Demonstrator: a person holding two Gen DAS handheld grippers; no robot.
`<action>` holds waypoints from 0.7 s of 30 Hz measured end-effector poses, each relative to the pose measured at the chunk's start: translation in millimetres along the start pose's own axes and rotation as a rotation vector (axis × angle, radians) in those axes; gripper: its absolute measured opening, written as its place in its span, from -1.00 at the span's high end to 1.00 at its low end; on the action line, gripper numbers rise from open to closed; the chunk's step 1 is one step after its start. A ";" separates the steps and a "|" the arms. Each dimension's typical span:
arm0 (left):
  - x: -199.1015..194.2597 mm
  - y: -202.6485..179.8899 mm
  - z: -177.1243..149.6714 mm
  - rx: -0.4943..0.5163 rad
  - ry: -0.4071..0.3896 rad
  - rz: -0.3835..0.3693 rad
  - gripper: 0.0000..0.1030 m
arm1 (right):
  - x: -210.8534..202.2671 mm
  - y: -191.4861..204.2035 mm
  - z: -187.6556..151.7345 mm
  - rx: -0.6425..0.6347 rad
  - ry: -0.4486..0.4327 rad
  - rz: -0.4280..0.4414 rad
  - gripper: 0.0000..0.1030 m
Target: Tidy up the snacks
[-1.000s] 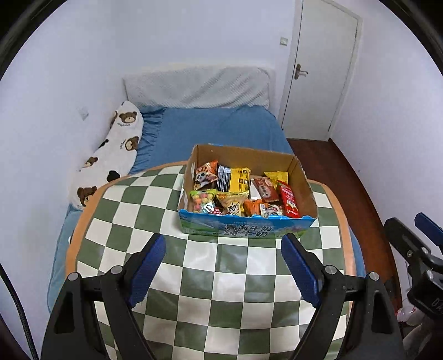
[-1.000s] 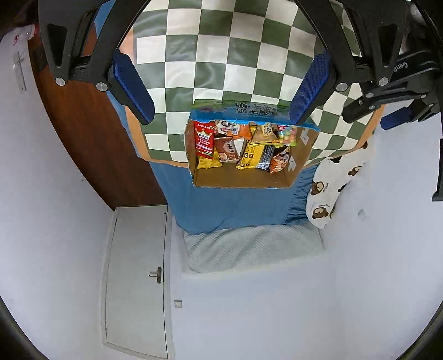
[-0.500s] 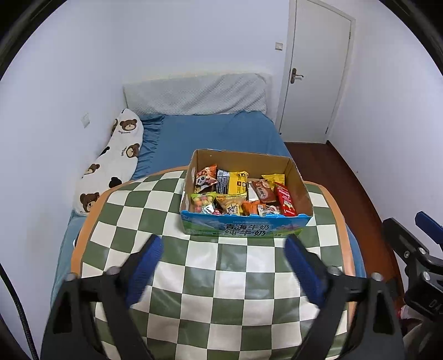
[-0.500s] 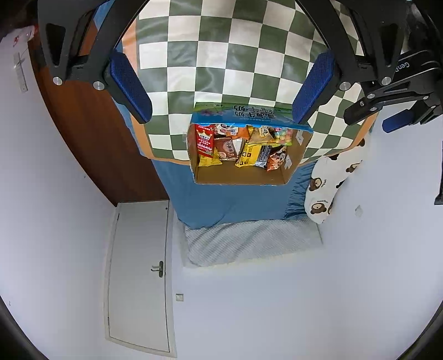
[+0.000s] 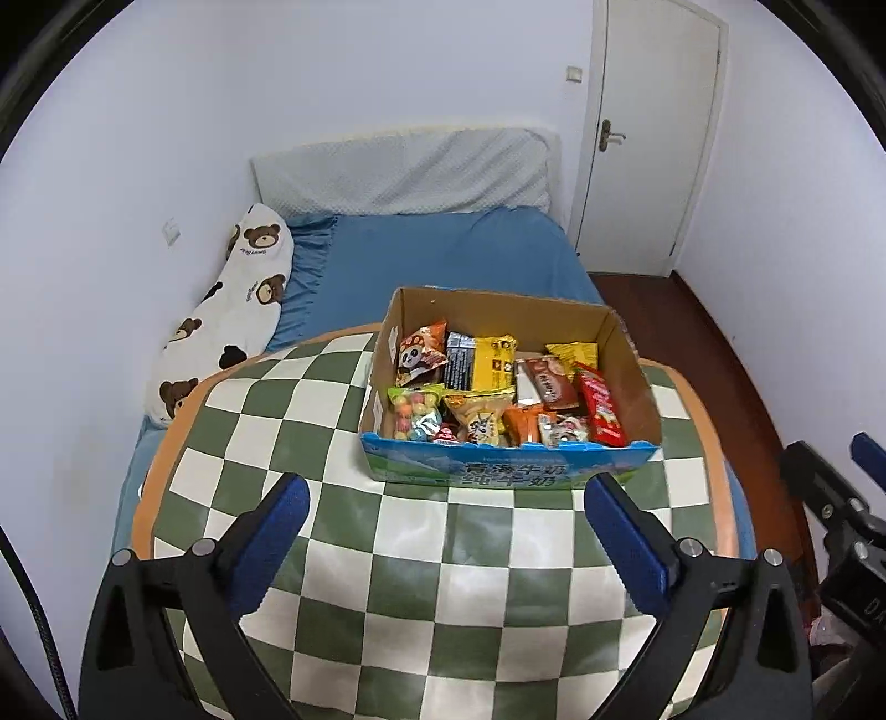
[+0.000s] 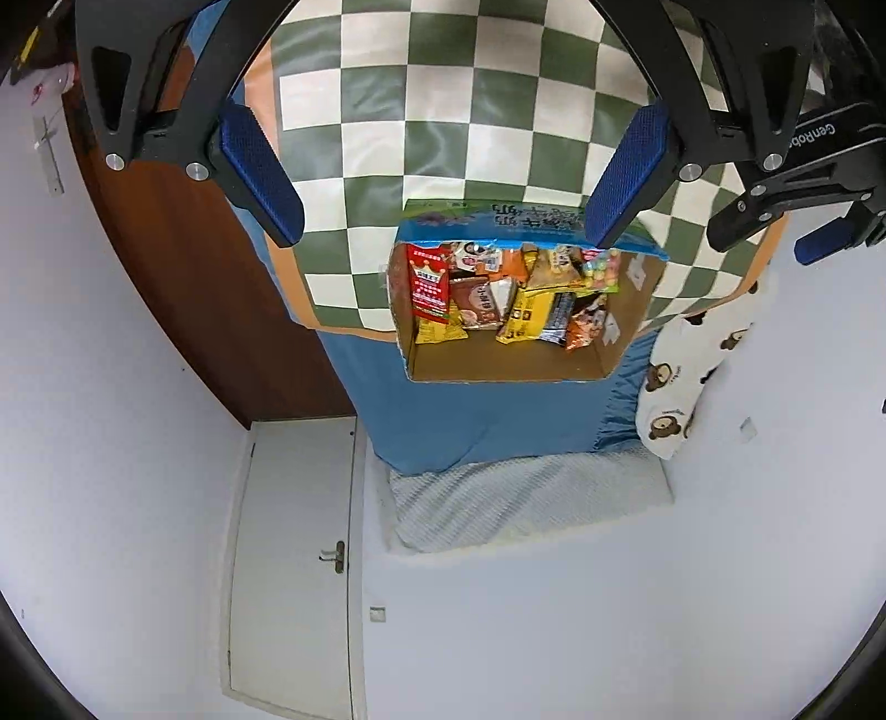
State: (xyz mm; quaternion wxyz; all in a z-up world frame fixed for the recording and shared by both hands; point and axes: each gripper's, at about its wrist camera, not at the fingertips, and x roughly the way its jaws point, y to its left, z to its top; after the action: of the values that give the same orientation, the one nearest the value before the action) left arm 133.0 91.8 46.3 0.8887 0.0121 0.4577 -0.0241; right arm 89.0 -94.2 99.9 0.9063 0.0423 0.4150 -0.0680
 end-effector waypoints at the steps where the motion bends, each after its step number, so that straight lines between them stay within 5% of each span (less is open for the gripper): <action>1: 4.8 0.3 1.4 0.000 0.006 0.000 -0.98 | 5.2 -0.4 1.3 0.001 0.004 -0.007 -1.00; 21: 54.4 -3.7 26.0 0.039 0.057 0.020 -0.98 | 79.6 -7.1 12.1 0.022 0.099 -0.055 -1.00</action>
State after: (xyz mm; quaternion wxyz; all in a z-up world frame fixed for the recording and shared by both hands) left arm 185.5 85.3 17.1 0.8751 0.0349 0.4822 -0.0238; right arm 148.4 -109.9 47.4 0.8819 0.0442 0.4595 -0.0953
